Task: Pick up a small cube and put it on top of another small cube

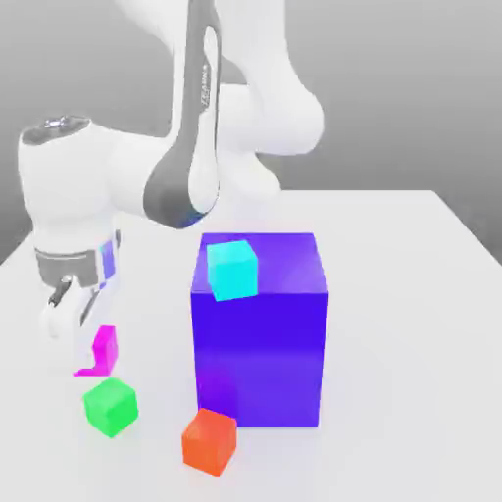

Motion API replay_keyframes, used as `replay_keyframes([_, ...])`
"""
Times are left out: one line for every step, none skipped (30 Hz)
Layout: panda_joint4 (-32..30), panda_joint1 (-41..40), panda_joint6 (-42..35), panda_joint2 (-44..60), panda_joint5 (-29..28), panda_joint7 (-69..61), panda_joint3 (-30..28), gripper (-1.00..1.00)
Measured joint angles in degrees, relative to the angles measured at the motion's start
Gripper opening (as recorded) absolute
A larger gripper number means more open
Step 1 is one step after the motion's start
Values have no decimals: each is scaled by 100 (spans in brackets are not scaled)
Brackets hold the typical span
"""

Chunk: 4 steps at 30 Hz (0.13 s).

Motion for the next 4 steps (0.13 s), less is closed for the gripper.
replay_keyframes([5, -20, 164, 173, 53, -38, 37, 100])
replay_keyframes([5, -19, 164, 173, 53, -38, 37, 100])
replay_keyframes([5, -19, 164, 173, 53, -38, 36, 100])
replay_keyframes([5, -19, 164, 173, 53, -38, 36, 100])
